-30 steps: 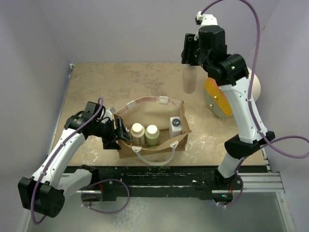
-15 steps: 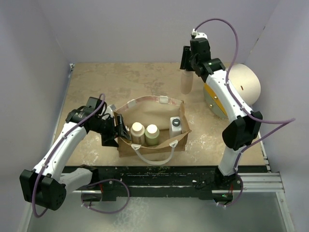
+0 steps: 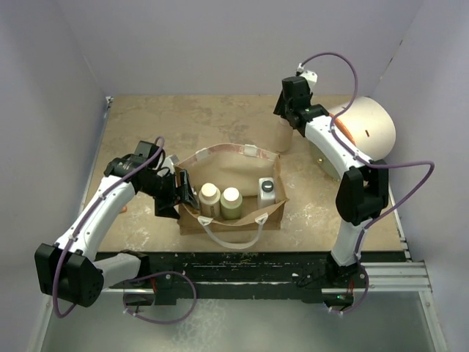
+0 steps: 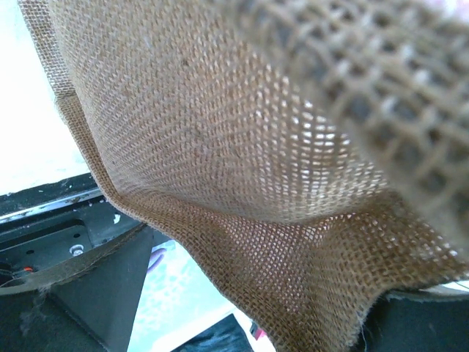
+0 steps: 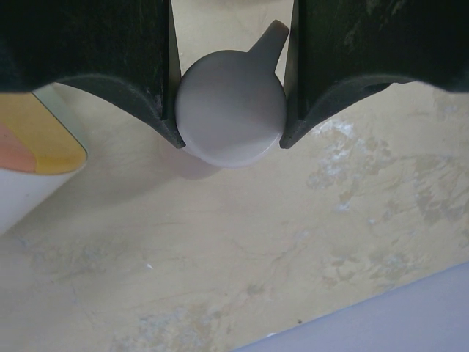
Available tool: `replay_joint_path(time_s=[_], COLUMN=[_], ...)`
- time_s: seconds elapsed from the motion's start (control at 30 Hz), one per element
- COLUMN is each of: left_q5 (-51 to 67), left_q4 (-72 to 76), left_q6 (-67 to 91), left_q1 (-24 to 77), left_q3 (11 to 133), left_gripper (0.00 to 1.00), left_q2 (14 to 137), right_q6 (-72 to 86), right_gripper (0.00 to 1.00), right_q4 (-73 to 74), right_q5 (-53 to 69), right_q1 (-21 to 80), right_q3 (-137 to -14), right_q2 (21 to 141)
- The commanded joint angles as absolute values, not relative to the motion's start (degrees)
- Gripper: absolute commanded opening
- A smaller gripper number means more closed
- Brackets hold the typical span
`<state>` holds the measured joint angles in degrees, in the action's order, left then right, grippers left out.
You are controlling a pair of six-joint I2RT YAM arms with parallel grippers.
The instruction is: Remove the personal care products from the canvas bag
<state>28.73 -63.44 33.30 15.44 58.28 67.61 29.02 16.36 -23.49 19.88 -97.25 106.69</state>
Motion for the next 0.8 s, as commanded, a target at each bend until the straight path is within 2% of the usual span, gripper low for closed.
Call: replay_joint_path(time_s=[0.0,0.07,0.1,0.23,0.27,0.33,0.4,0.47,0.53,0.77], left_q5=[23.05,22.98,22.94,23.13,23.38,24.22,25.37,26.26,27.26,30.65], left_q4=[-62.18,-62.31,-62.37,-62.9,-62.87,-62.37,-61.24,-60.22,-59.1,-55.8], left_q6=[31.31,31.26,31.29,31.28,31.33,31.8,32.62,33.73,34.87,39.06], left_q1=[15.29,15.29,15.29,15.27,15.25,15.28,15.29,15.29,15.29,15.23], left_q3=[58.68,58.64,58.77,58.65,58.34,57.51,56.63,55.98,55.19,50.71], left_gripper=[0.8,0.8,0.81,0.84,0.84,0.86,0.88,0.9,0.97,0.98], left_q2=[67.78,67.23,66.91,65.69,65.21,64.01,62.45,60.77,59.25,53.67], right_q6=[34.85,35.84,35.87,35.68,35.22,34.48,34.41,34.04,33.37,28.77], right_gripper=[0.0,0.0,0.07,0.47,0.63,0.85,0.96,0.99,1.0,0.98], right_q4=[7.5,8.57,8.87,11.01,12.48,14.77,19.37,23.64,27.07,32.18], right_q5=[-32.44,-32.86,-32.53,-30.74,-30.35,-30.06,-28.59,-26.68,-27.19,-17.56], right_q1=[19.91,19.95,19.95,19.93,19.95,19.95,19.95,19.95,19.95,20.03], right_q3=[-97.49,-97.2,-96.9,-95.71,-95.48,-94.97,-95.23,-95.32,-94.43,-82.57], right_q2=[104.14,104.76,104.91,103.82,103.21,101.96,100.97,99.61,96.9,81.05])
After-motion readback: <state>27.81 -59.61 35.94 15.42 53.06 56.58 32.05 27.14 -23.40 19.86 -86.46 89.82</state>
